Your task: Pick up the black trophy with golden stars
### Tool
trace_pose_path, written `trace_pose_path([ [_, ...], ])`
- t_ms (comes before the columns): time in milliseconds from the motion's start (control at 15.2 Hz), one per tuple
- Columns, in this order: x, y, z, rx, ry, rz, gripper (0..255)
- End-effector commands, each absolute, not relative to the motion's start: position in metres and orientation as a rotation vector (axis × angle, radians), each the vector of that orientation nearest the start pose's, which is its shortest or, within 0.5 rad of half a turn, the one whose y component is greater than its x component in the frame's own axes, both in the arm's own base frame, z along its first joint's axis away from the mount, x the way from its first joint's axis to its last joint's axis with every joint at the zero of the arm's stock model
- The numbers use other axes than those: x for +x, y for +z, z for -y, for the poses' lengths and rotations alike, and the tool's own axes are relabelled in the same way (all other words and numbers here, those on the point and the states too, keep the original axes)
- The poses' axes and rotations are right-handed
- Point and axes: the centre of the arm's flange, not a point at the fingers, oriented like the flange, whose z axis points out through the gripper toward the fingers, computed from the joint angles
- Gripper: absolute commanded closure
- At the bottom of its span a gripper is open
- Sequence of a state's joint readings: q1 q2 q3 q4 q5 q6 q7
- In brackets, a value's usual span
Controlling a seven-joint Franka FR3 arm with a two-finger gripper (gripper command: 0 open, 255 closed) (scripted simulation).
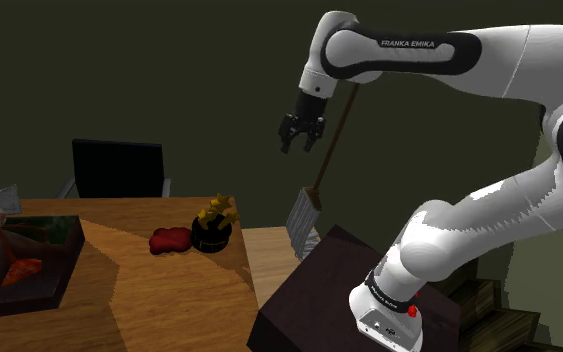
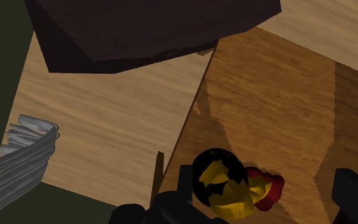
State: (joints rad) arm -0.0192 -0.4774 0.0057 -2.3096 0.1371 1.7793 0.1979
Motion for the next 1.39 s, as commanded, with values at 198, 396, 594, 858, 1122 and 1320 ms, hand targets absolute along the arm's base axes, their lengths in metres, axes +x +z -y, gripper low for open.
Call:
trace_pose_path([
  [198,0.456,0.475,-0.015,-2.969,0.167,-0.491,0],
  [396,0.487,0.446,-0.019,-2.952,0.209,-0.563,0],
  [594,0.517,0.416,-0.021,-2.934,0.251,-0.634,0],
  [858,0.556,0.375,-0.023,-2.905,0.306,-0.729,0],
  [1122,0.593,0.332,-0.022,-2.872,0.360,-0.822,0],
  [1320,0.620,0.299,-0.019,-2.846,0.401,-0.891,0],
])
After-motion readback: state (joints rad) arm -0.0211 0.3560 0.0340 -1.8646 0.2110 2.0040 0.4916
